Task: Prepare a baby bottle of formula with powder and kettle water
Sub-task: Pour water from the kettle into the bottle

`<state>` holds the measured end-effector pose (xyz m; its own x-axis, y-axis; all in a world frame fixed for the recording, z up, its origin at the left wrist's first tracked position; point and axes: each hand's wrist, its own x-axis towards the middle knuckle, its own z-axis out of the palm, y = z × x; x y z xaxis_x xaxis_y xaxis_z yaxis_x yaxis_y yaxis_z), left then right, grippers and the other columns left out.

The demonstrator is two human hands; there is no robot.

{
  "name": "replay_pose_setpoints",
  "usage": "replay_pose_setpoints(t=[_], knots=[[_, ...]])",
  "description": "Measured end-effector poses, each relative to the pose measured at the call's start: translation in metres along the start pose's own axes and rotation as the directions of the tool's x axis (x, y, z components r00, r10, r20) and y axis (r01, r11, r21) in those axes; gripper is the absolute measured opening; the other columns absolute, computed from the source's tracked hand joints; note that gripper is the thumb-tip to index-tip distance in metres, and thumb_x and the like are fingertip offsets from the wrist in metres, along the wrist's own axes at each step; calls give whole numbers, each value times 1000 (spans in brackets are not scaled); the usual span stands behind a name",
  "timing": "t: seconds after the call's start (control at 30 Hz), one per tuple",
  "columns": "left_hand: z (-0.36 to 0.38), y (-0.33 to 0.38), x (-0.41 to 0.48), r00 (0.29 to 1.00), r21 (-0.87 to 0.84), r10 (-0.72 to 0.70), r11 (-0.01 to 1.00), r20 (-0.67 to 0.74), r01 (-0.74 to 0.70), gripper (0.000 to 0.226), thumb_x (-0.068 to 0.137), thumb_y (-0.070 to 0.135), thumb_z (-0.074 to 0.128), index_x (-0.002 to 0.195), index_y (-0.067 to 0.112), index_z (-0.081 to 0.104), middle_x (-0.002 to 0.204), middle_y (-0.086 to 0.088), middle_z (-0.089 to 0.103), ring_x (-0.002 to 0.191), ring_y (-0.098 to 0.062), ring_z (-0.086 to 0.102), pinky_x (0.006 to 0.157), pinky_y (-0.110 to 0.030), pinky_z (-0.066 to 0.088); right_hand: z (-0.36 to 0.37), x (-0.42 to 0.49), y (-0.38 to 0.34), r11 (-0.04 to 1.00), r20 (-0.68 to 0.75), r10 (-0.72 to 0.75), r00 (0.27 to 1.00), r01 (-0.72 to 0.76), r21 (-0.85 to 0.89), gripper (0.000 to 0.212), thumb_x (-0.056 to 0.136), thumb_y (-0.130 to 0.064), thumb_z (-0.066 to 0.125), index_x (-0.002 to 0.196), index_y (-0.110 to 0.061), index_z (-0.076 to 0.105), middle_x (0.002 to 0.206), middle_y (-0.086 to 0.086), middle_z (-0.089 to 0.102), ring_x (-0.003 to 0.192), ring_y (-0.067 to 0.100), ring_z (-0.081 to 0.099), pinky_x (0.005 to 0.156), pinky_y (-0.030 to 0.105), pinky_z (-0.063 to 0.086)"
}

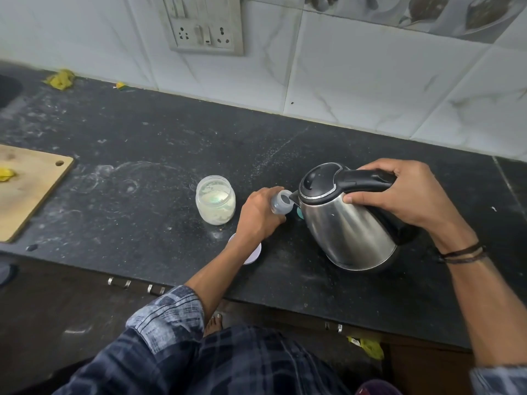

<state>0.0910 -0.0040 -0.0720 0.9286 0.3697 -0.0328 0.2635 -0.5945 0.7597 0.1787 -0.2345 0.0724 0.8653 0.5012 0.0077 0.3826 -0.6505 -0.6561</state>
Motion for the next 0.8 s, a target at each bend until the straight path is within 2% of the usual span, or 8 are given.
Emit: replay_pose_setpoints(t=[0.23,0.57,0.8], knots=[[-3,-4,0,1000,2,7,1000,-12,-7,59,72,13,82,128,25,65,117,-3,66,109,-23,59,88,-34,44,3,3,-5,999,11,17,1000,-16,-29,50,54,-53,95,98,-35,77,86,-14,75,85,11,70,78,33,53],[-4,-8,-1,1000,-1,-1,1000,-10,1,58,69,14,80,124,27,67,111,-2,66,103,-23,59,84,-33,45,4,5,-13,998,38,30,999,-28,-57,44,56,-55,95,93,-39,76,85,-15,75,86,10,69,78,34,53],[-4,-10,-2,1000,-13,-7,1000,-11,7,59,67,13,82,123,27,67,112,-2,67,103,-23,60,87,-35,48,5,6,-15,997,36,36,999,-33,-64,46,54,-58,93,93,-40,76,83,-17,74,85,9,69,81,36,54]])
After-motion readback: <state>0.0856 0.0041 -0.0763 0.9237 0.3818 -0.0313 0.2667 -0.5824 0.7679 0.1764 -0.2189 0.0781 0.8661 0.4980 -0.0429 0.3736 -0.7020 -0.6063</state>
